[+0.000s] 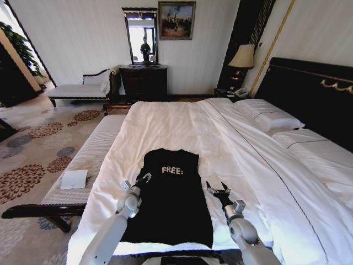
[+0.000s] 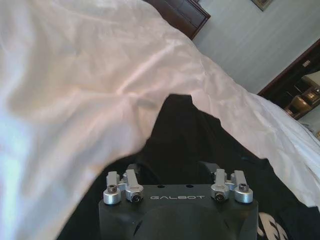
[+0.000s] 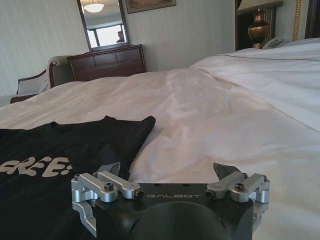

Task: Fold the clothes on the bed.

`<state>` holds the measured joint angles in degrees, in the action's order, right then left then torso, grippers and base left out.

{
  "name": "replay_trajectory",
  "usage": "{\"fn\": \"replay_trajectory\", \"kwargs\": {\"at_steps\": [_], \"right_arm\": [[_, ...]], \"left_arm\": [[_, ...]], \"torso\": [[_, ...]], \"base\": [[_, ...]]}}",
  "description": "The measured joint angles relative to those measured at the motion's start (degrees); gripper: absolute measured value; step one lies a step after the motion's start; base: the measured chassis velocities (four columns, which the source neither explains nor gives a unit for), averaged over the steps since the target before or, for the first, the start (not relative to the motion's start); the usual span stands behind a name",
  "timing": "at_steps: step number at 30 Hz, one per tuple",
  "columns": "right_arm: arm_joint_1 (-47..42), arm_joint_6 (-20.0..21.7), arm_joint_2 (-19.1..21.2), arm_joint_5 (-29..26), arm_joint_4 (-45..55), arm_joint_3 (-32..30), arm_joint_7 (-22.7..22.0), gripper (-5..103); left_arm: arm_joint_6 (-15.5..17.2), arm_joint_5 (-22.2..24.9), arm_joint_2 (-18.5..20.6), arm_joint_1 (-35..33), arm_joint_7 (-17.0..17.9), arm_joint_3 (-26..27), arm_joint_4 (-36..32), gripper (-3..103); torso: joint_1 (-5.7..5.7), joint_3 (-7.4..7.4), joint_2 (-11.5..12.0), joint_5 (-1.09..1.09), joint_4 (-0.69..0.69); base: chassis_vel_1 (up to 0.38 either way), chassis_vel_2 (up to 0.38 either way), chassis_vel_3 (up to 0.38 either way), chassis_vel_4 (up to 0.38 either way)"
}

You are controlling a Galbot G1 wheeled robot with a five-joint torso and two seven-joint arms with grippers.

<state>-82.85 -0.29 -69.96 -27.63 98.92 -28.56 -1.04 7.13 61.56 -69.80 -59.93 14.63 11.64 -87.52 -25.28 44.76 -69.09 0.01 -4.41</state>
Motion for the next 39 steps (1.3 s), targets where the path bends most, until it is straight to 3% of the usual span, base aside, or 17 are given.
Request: {"fn": "replay_trajectory", "kwargs": {"at_steps": [4, 7, 11, 13, 16, 28, 39], "right_arm": [[-0.16, 0.0, 0.01, -0.09, 0.0, -0.04, 0.01, 100], [-0.2, 0.01, -0.02, -0.09, 0.0, -0.04, 0.02, 100], [0.04, 0.05, -0.05, -0.1, 0.0, 0.12, 0.03, 100], [0.12, 0.08, -0.05, -0.1, 0.0, 0.19, 0.03, 100], [0.16, 0.13, -0.04, -0.11, 0.0, 0.23, 0.03, 100], [-0.44, 0.06, -0.2, -0.07, 0.3, -0.09, 0.05, 100], [-1.15, -0.18, -0.43, -0.04, 1.49, -0.51, 0.18, 100]], "left_arm": [[0.07, -0.71, 0.42, 0.75, -0.01, 0.02, 0.51, 47], [0.07, -1.17, 0.56, 0.72, -0.01, -0.02, 0.5, 42], [0.01, -1.99, 0.51, -0.02, 0.02, -0.02, 0.16, 20], [-0.01, -2.1, 0.5, -0.13, 0.02, -0.01, 0.15, 20], [-0.15, -2.29, 0.61, -0.33, 0.03, 0.04, -0.16, 4], [-0.27, -2.23, 1.72, 0.58, 0.47, 0.34, -1.13, 0], [0.45, 2.42, 7.08, 9.34, 0.3, 3.87, 3.83, 0]], "torso": [[0.0, 0.0, 0.0, 0.0, 0.0], [0.0, 0.0, 0.0, -0.01, 0.0], [0.0, 0.0, 0.0, 0.0, 0.0], [0.0, 0.0, 0.0, -0.01, 0.0], [0.0, 0.0, 0.0, 0.0, 0.0], [0.0, 0.0, 0.0, 0.0, 0.0], [0.0, 0.0, 0.0, -0.01, 0.0]], "base": [[0.0, 0.0, 0.0, 0.0], [0.0, 0.0, 0.0, 0.0], [0.0, 0.0, 0.0, 0.0], [0.0, 0.0, 0.0, 0.0], [0.0, 0.0, 0.0, 0.0], [0.0, 0.0, 0.0, 0.0], [0.0, 0.0, 0.0, 0.0]]}}
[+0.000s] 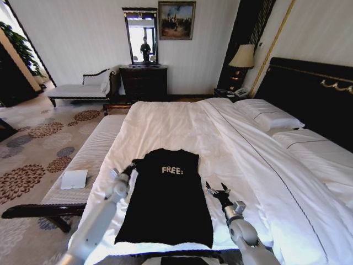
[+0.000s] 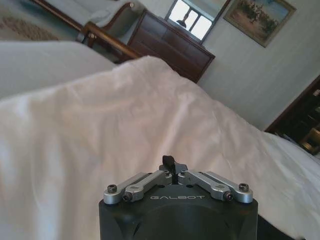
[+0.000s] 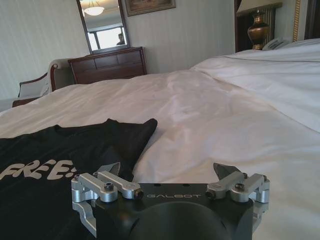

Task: Fold the clothes on the bed.

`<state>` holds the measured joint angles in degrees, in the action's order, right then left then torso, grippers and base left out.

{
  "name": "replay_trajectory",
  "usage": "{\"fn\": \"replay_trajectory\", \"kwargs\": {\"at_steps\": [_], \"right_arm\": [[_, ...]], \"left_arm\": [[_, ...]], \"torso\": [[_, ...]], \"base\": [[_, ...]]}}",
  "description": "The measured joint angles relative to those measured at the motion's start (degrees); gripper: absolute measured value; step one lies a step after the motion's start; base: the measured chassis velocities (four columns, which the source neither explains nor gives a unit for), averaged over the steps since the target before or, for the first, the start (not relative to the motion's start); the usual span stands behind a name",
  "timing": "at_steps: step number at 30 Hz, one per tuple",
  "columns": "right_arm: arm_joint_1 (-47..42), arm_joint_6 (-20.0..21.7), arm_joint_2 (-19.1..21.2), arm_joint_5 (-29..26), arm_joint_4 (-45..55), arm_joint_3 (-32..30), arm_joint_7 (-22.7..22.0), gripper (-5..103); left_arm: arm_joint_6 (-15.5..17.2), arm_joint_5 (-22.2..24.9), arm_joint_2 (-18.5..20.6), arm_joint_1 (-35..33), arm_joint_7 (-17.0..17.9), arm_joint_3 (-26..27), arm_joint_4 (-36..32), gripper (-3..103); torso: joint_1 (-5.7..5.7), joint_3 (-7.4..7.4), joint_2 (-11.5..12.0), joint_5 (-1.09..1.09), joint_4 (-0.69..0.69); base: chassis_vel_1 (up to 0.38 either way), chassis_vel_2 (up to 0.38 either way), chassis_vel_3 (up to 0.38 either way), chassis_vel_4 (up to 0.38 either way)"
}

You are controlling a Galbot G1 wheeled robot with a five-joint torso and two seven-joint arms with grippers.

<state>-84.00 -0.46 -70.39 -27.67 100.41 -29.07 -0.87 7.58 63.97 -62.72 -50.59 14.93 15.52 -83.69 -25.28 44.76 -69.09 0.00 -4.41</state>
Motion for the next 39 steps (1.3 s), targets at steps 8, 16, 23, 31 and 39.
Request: {"fn": "replay_trajectory", "kwargs": {"at_steps": [8, 16, 23, 31, 39], "right_arm": [[0.61, -0.04, 0.61, -0.08, -0.01, 0.56, 0.04, 100], [0.65, -0.05, 1.04, -0.28, -0.34, 0.3, 0.11, 100], [0.35, -0.12, 1.04, -0.49, -0.33, -0.23, 0.17, 100], [-0.37, -0.45, 1.19, -0.7, 0.13, -1.5, 0.66, 100], [-0.49, -0.75, 1.31, -0.92, 0.18, -1.95, 0.91, 100]], "left_arm": [[-0.12, -3.76, 1.74, 3.44, -2.54, -0.61, 5.24, 0], [0.51, -12.31, 0.51, 2.35, -0.72, -3.55, 2.87, 0], [2.46, -33.72, 0.08, 1.73, 2.32, -11.56, -0.37, 0], [1.73, -49.32, 0.2, 2.27, 2.08, -21.2, -1.47, 0], [1.38, -52.51, -0.08, 2.34, 2.26, -26.24, -0.69, 0]], "torso": [[0.0, 0.0, 0.01, 0.01, 0.0], [0.0, 0.0, 0.0, -0.01, 0.0], [0.0, 0.0, 0.01, -0.01, 0.0], [0.0, 0.0, 0.0, 0.0, 0.0], [0.0, 0.0, 0.0, -0.01, 0.0]], "base": [[0.0, 0.0, 0.0, 0.0], [0.0, 0.0, 0.0, 0.0], [0.0, 0.0, 0.0, 0.0], [0.0, 0.0, 0.0, 0.0], [0.0, 0.0, 0.0, 0.0]]}}
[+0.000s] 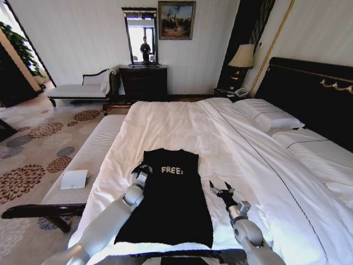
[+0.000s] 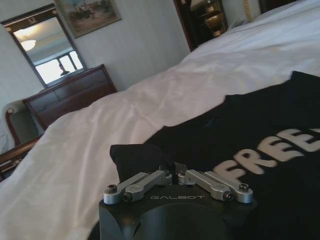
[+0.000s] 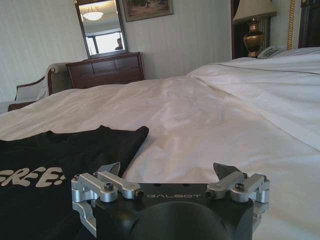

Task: Fold the clothes on the bed.

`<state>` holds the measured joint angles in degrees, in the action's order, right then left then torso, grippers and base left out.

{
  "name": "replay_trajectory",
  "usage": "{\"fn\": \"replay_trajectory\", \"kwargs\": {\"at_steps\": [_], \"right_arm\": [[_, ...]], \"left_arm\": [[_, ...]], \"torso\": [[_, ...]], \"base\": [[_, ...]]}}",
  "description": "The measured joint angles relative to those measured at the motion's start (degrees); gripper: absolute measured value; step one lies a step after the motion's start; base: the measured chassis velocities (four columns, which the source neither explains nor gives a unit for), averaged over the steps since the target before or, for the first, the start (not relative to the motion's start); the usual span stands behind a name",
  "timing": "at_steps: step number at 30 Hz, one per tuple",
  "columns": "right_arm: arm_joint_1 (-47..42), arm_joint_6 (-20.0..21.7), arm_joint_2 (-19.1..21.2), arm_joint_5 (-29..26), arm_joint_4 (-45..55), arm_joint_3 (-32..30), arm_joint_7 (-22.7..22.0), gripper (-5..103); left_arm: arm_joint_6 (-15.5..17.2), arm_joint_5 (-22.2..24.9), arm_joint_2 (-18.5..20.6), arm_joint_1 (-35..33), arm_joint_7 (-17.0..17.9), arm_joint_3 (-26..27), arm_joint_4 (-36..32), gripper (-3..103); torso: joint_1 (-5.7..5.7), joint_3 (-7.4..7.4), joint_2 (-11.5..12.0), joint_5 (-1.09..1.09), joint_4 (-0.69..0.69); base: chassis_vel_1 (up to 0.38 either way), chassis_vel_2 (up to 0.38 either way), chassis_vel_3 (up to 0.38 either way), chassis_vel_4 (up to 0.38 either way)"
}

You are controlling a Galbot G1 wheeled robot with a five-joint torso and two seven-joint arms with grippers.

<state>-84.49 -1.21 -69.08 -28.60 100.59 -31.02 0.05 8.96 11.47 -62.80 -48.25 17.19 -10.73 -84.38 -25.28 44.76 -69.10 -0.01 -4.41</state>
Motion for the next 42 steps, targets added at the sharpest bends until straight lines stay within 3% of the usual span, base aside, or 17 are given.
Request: {"fn": "replay_trajectory", "kwargs": {"at_steps": [8, 16, 17, 19, 23, 25, 29, 35, 37, 39, 42], "right_arm": [[0.13, -0.12, -0.54, 0.0, 0.01, 0.21, 0.08, 100], [-0.46, -0.58, -0.53, 0.14, -0.03, -0.15, 0.4, 100], [-0.53, -0.65, -0.53, 0.16, -0.07, -0.17, 0.48, 100], [-0.56, -0.68, -0.53, 0.17, -0.09, -0.18, 0.53, 100], [-0.41, -0.72, -0.63, 0.19, -0.21, -0.07, 0.6, 100], [-0.36, -0.72, -0.68, 0.19, -0.22, -0.03, 0.62, 100], [-0.33, -0.75, -0.86, 0.21, -0.28, 0.01, 0.66, 100], [-0.45, -0.79, -0.91, 0.22, -0.28, -0.08, 0.67, 100], [-0.57, -0.8, -0.81, 0.22, -0.25, -0.11, 0.68, 100], [-0.55, -0.8, -0.18, 0.22, -0.18, -0.09, 0.68, 100], [-0.41, -0.69, 0.33, 0.01, 0.07, -0.14, 0.6, 100]], "left_arm": [[1.05, 0.0, -5.34, 0.12, 2.4, -0.82, 4.59, 0], [1.27, 1.83, -6.48, 0.02, 3.97, 1.16, 6.0, -2], [1.27, 2.0, -6.47, -0.09, 4.08, 1.26, 5.97, 3], [1.28, 2.16, -6.45, -0.21, 4.24, 1.3, 5.78, 3], [1.27, 4.3, -5.3, -1.02, 4.43, 1.33, 2.7, 24], [1.21, 4.63, -4.61, -1.33, 4.32, 1.29, 1.68, 24], [0.4, 5.25, -1.43, -3.1, 3.21, 2.06, -2.42, 46], [-0.48, 9.26, -0.4, -3.84, 2.95, 5.97, -4.36, 62], [-0.24, 15.11, -0.6, -2.88, 3.51, 8.17, -4.17, 73], [0.65, 23.95, -1.24, -0.83, 3.98, 10.08, -2.72, 78], [0.75, 28.65, -1.89, 1.2, 3.77, 11.06, -0.13, 89]], "torso": [[0.0, 0.0, 0.0, 0.02, -0.01], [0.0, 0.0, 0.0, 0.01, 0.0], [0.0, 0.0, 0.0, 0.01, 0.0], [0.0, 0.0, 0.0, 0.01, 0.0], [0.0, 0.0, 0.0, 0.01, -0.01], [0.0, 0.0, 0.0, 0.01, -0.01], [0.0, 0.0, 0.0, 0.02, 0.0], [0.0, 0.0, 0.0, 0.02, 0.0], [0.0, 0.0, 0.0, 0.01, 0.01], [0.0, 0.0, 0.0, 0.02, 0.0], [0.0, 0.0, 0.0, 0.02, -0.01]], "base": [[0.0, 0.0, 0.0, 0.0], [0.0, 0.0, 0.0, 0.0], [0.0, 0.0, 0.0, 0.0], [0.0, 0.0, 0.0, 0.0], [0.0, 0.0, 0.0, 0.0], [0.0, 0.0, 0.0, 0.0], [0.0, 0.0, 0.0, 0.0], [0.0, 0.0, 0.0, 0.0], [0.0, 0.0, 0.0, 0.0], [0.0, 0.0, 0.0, 0.0], [0.0, 0.0, 0.0, 0.0]]}}
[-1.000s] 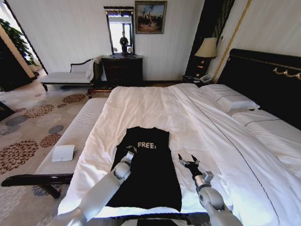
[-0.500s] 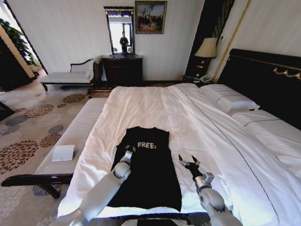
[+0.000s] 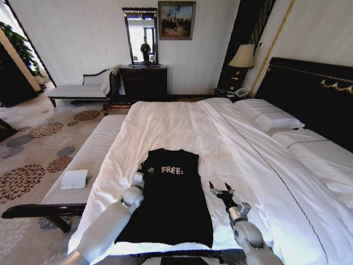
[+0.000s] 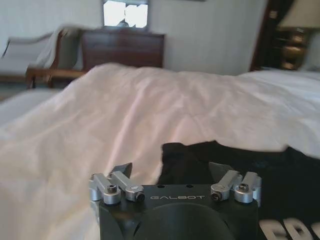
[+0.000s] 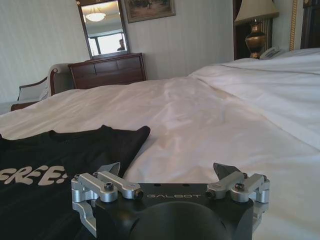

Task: Fold the clothes on the bed.

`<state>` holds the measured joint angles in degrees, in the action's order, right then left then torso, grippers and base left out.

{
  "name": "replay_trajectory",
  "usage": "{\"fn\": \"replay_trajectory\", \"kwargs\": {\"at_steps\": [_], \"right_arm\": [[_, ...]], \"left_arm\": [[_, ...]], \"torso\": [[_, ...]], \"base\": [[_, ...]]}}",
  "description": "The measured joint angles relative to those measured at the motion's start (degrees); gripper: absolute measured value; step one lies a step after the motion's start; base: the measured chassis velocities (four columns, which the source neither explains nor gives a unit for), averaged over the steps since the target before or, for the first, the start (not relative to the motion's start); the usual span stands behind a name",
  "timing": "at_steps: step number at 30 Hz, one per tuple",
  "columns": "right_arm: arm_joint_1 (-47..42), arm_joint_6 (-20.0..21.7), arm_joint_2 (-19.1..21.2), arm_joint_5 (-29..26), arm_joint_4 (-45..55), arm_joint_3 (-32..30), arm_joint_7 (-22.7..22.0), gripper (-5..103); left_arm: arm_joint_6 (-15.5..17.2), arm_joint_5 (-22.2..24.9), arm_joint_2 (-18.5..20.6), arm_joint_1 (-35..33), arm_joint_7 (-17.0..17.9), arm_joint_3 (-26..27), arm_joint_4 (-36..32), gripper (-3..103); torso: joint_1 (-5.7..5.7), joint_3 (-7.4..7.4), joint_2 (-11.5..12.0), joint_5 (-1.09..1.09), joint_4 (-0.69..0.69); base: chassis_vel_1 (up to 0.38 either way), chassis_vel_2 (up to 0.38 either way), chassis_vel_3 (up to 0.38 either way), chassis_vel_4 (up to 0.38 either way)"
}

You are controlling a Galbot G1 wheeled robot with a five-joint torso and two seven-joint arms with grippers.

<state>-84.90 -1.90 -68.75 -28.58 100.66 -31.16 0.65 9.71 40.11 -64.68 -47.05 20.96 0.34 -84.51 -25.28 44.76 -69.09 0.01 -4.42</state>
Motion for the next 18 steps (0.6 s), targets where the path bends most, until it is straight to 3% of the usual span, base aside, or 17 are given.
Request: {"fn": "replay_trajectory", "kwargs": {"at_steps": [2, 18], "right_arm": [[-0.02, 0.25, 0.54, -0.34, 0.4, -0.41, -0.18, 100], [0.62, 0.45, 1.18, -0.76, -0.38, 0.03, -0.3, 100]], "left_arm": [[-0.22, 3.3, -0.86, 2.49, -1.2, 0.8, 3.84, 98], [-2.27, 4.6, -9.14, 13.43, -5.93, -0.87, 23.62, 100]], "torso": [[-0.01, 0.0, 0.01, -0.01, 0.0], [-0.01, 0.01, 0.01, -0.01, 0.0]], "base": [[0.0, 0.0, 0.0, 0.0], [0.0, 0.0, 0.0, 0.0]]}}
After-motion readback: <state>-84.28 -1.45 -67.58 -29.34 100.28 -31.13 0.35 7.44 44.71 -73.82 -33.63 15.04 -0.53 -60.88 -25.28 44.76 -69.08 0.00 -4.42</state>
